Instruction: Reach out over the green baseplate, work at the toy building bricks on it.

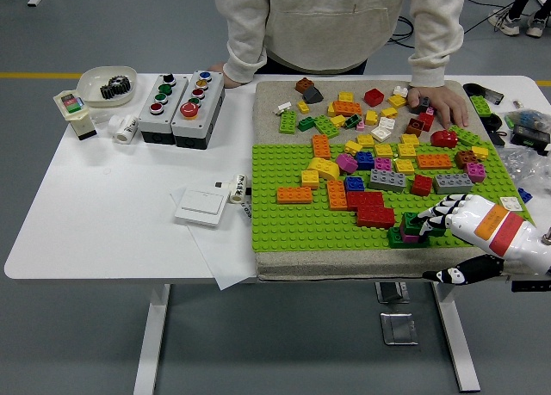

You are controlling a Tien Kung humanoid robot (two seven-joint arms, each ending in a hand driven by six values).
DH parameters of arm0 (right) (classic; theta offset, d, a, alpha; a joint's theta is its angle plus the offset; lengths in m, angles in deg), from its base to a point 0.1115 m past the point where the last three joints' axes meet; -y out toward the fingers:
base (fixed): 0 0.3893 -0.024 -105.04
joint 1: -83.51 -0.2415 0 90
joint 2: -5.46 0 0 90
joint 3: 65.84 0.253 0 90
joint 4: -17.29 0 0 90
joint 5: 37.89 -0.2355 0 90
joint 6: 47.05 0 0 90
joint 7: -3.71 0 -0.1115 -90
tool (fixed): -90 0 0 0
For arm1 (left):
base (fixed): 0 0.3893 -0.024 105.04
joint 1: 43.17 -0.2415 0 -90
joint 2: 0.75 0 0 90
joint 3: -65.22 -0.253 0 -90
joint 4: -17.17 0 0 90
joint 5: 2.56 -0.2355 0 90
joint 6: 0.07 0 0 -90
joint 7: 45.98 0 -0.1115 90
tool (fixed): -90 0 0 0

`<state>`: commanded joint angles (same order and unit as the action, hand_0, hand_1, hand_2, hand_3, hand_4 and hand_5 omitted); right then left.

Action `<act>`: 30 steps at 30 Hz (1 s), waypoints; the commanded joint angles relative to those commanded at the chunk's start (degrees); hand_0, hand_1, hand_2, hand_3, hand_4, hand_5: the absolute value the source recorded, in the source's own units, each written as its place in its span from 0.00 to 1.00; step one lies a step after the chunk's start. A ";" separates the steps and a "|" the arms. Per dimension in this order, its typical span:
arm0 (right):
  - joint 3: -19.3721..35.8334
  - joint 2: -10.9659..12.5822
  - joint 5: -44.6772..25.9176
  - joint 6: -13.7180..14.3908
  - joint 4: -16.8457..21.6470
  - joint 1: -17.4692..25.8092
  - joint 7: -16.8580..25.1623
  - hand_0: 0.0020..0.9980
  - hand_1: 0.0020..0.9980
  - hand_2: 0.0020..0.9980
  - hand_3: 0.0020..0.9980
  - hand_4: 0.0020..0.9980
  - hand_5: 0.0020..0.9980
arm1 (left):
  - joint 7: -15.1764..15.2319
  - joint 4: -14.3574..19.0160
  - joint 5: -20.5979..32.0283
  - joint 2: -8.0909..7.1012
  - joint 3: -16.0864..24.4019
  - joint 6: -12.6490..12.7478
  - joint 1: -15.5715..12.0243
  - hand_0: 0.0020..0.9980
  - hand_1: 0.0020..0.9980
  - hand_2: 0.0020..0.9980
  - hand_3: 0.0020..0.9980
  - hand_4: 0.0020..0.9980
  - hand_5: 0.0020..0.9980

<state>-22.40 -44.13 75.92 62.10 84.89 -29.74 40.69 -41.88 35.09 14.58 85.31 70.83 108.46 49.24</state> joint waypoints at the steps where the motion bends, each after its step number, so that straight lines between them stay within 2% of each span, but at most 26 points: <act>1: -0.01 -0.01 -0.11 -0.01 -0.01 -0.02 0.00 0.69 0.67 0.70 0.54 0.89 0.63 | 0.00 0.00 -0.02 -0.01 0.00 0.01 -0.01 0.63 0.73 0.72 0.57 0.61 0.61; 30: -0.67 0.60 -1.31 -0.18 0.26 -0.20 0.00 0.68 0.67 0.70 0.53 0.88 0.62 | -0.22 -0.06 -0.50 -0.07 0.23 0.01 0.16 0.63 0.73 0.72 0.57 0.61 0.61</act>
<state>-23.07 -43.53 74.62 61.92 85.15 -29.94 40.69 -42.10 35.03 14.08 85.24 71.06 108.47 49.40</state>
